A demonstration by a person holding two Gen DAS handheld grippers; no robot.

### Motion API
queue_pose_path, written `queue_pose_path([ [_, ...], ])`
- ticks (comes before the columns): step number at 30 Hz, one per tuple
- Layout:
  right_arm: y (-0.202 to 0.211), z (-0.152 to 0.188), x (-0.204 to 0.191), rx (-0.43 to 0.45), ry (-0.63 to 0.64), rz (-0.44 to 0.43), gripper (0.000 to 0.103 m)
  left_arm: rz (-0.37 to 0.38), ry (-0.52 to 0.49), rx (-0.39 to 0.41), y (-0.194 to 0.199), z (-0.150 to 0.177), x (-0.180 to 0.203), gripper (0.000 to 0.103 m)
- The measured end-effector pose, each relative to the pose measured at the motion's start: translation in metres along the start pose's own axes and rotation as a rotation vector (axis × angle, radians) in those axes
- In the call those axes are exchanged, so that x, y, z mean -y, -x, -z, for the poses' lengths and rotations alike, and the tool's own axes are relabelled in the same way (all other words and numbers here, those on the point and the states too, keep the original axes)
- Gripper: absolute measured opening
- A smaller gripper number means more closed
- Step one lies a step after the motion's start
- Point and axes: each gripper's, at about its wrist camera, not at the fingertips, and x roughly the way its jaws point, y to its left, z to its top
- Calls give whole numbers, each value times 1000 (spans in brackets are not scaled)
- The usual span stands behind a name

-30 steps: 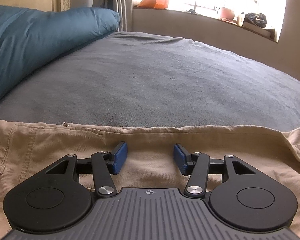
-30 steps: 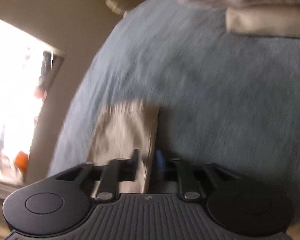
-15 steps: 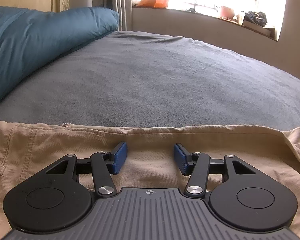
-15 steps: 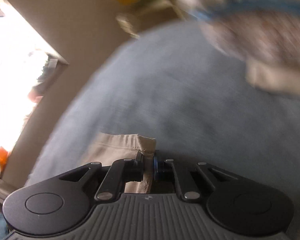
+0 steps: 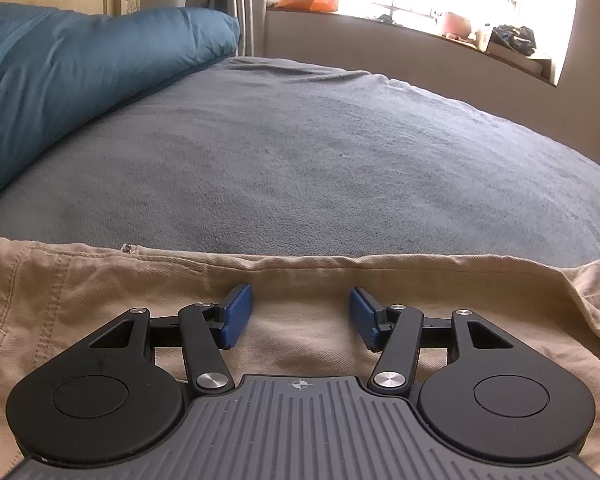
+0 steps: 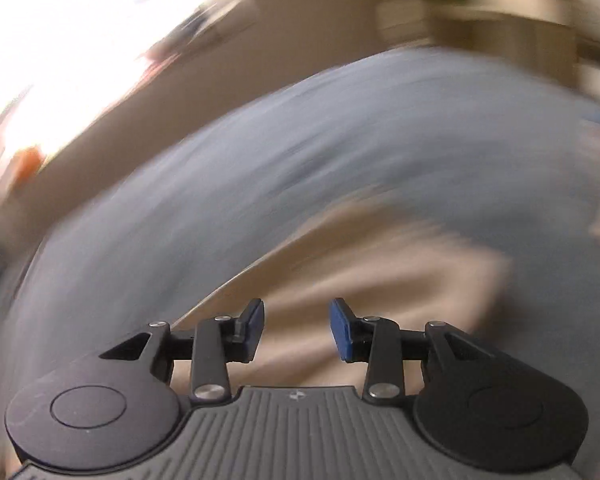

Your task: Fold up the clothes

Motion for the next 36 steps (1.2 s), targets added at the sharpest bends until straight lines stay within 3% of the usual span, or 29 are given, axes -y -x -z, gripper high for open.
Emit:
queue_pose_path([
  [2, -12, 10, -68, -127, 199, -112, 38, -1, 0, 4, 0, 1, 0, 55],
  [6, -35, 39, -178, -270, 464, -285, 37, -3, -3, 5, -1, 2, 1, 56],
  [9, -67, 62, -223, -366, 590, -254, 36, 3, 2, 8, -1, 2, -1, 56],
  [12, -88, 55, -212, -333, 554, -189, 24, 10, 7, 10, -1, 2, -2, 56],
  [16, -102, 3, -158, -212, 295, 80, 26, 15, 8, 12, 0, 2, -2, 58],
  [18, -92, -7, -147, -193, 271, 114, 28, 20, 12, 11, -1, 2, -3, 58],
  [21, -53, 14, -169, -180, 414, 4, 28, 22, 14, 11, -1, 2, -4, 59],
  [24, -12, 54, -206, -224, 576, -135, 30, 22, 15, 11, -2, 2, -4, 60],
  [26, 9, 83, -225, -249, 684, -181, 30, 24, 18, 11, -2, 2, -4, 60],
  [30, 40, 126, -241, -280, 844, -181, 30, 29, 22, 15, -2, 3, -5, 60],
  [36, 57, 165, -221, -310, 935, -63, 31, 29, 20, 19, -3, 3, -4, 61],
])
